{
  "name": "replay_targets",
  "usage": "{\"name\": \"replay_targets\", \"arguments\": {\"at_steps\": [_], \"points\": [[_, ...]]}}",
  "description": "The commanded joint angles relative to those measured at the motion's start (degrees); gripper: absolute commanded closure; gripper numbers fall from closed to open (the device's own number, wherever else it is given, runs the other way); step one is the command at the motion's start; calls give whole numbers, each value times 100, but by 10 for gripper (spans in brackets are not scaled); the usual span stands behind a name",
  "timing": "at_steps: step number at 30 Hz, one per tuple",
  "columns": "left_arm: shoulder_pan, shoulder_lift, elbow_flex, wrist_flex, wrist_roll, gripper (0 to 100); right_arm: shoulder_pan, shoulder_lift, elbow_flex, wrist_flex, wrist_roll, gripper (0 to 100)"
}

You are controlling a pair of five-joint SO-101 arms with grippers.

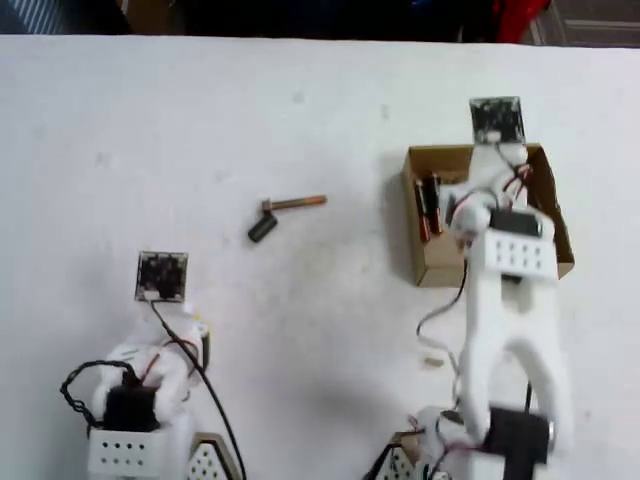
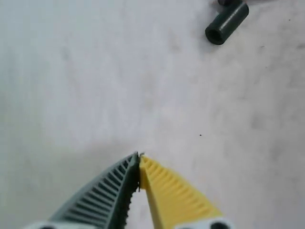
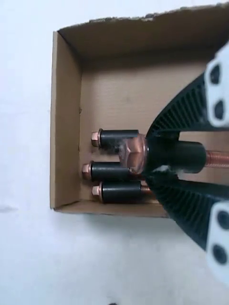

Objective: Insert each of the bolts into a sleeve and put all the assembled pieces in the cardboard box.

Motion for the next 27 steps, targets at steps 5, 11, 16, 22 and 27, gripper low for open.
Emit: {"name": "replay_targets", "arguments": {"at_steps": [5, 11, 16, 22, 27], "points": [[-48, -31, 0, 44, -70, 976, 497, 1552, -1776, -145, 132, 981], [-31, -31, 0, 44, -70, 976, 637, 2651, -2558, -145, 879, 981], [-31, -31, 0, 44, -70, 976, 593, 3451, -3112, -145, 888, 981], [-31, -31, 0, 44, -70, 976, 462, 4084, -3429, -145, 888, 977], [-22, -31, 0, 44, -70, 976, 426, 4268, -3578, -145, 888, 975]]}}
